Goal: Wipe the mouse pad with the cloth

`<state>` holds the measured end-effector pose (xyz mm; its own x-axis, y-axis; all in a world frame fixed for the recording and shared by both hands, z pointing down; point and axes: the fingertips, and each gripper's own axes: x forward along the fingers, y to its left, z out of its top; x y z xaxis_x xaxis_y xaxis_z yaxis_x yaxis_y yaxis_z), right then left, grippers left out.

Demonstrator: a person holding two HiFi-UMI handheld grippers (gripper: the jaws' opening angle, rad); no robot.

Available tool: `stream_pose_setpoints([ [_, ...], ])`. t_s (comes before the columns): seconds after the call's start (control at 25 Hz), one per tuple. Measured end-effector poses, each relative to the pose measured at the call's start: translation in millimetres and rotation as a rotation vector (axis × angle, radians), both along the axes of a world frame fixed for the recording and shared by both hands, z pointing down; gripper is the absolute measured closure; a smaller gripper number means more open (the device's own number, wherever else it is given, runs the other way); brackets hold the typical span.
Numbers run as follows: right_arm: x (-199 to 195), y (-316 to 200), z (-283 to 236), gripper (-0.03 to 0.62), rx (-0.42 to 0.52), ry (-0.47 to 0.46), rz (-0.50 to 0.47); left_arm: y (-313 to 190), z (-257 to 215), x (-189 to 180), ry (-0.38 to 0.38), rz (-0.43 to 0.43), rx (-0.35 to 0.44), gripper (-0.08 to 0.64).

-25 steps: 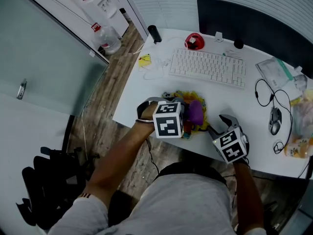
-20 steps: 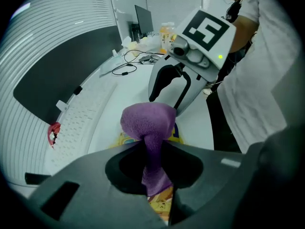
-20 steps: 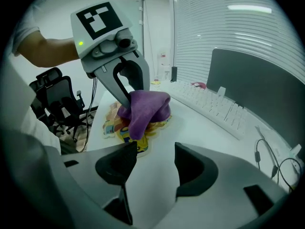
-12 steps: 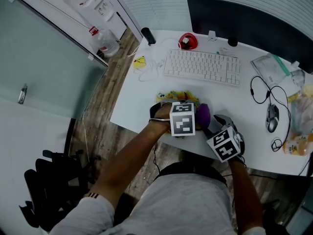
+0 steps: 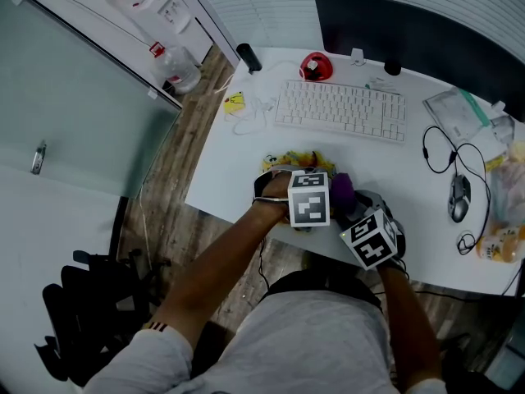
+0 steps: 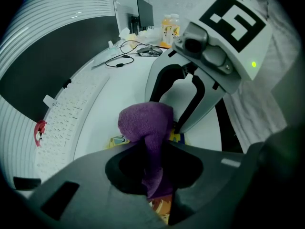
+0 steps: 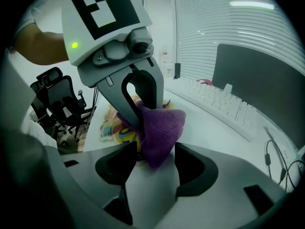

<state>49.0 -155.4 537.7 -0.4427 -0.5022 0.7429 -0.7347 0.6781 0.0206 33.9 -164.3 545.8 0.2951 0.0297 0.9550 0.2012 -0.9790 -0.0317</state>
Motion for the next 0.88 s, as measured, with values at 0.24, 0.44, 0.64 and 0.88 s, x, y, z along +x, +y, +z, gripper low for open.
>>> stream_pose_setpoints([
  [0.24,1.0,-1.0,2.2,0.371,-0.019,-0.007,0.009,-0.6,0.2,-5.3,0.002,0.008,-0.002,0.476],
  [0.44,2.9,-0.9,3.2,0.370,-0.018,-0.009,0.021,-4.2,1.4,-23.4,-0.011,0.004,0.003,0.476],
  [0.64,3.0,-1.3,4.0,0.370,-0.018,-0.004,0.024,-13.3,2.6,-57.3,-0.031,-0.034,0.005,0.476],
  [0.88,4.1,0.9,3.4,0.370,-0.029,-0.006,0.050,-25.7,3.4,-103.0,-0.050,-0.107,0.012,0.476],
])
